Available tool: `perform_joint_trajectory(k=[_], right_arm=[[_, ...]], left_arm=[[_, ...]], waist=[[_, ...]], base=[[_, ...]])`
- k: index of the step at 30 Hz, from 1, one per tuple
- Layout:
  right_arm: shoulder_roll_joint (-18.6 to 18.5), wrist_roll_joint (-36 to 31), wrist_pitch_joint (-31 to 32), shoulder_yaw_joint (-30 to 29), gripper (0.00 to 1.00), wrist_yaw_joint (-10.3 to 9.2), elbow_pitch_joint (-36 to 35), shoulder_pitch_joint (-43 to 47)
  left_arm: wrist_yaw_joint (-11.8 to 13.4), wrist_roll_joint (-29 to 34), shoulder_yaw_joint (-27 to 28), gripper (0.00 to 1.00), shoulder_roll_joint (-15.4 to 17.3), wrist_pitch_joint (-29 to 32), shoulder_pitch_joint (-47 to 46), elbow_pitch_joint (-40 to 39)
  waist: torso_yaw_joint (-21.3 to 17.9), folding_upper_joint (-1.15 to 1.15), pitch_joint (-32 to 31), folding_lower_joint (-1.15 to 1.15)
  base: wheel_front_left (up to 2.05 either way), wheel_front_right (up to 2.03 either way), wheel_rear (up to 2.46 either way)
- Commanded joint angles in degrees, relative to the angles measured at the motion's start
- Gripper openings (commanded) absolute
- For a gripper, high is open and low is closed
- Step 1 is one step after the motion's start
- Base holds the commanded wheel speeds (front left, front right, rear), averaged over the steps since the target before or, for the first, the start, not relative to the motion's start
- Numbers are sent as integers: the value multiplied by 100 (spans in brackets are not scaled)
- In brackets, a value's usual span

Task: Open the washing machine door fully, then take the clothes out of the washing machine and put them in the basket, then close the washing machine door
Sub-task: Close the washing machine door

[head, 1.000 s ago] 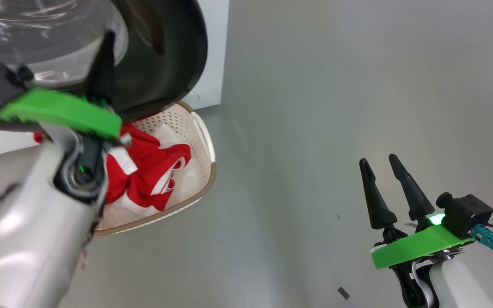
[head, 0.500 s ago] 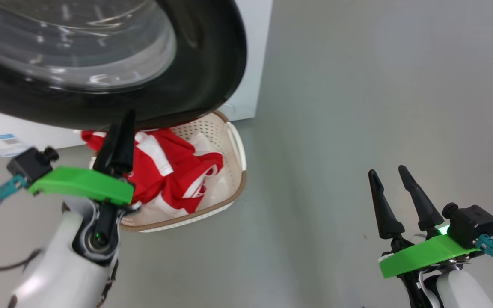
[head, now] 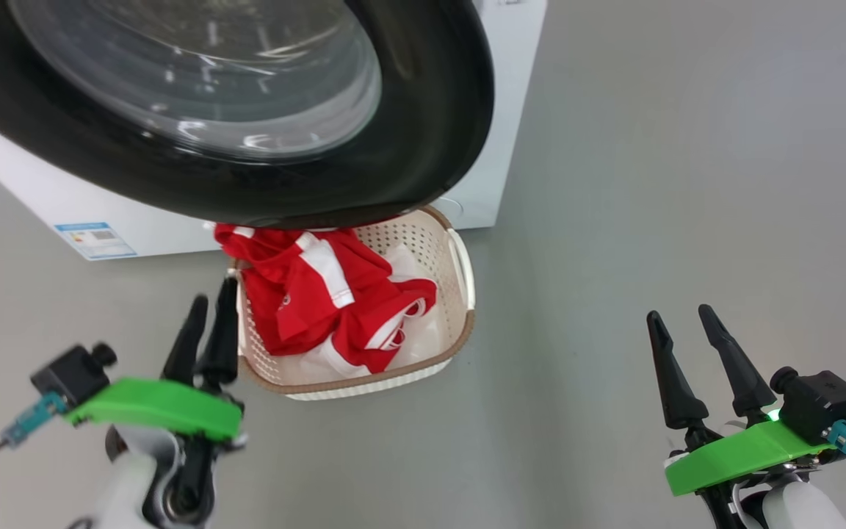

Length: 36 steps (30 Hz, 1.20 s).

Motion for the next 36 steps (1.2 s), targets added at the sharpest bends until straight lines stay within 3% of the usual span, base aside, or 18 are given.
perform_joint_trajectory(k=[1, 13, 25, 36], right_arm=[[-88, -71, -36, 111, 100, 1, -125, 80], [-171, -65, -36, 34, 100, 1, -81, 345], [-207, -61, -36, -26, 100, 1, -72, 597], [-204, -73, -36, -79, 100, 1, -94, 609]], left_arm=[[-32, 134, 230, 100, 147, -45, 78, -162], [-32, 1070, 985, 100, -151, -45, 1104, -590], [-32, 1598, 1413, 100, -348, -46, 1771, -749], [-32, 3719, 1936, 100, -475, -46, 2074, -1118]], waist=[[101, 0, -97, 0], [294, 0, -341, 0], [362, 0, -509, 0], [376, 0, -457, 0]], base=[[0, 0, 0], [0, 0, 0], [0, 0, 0], [0, 0, 0]])
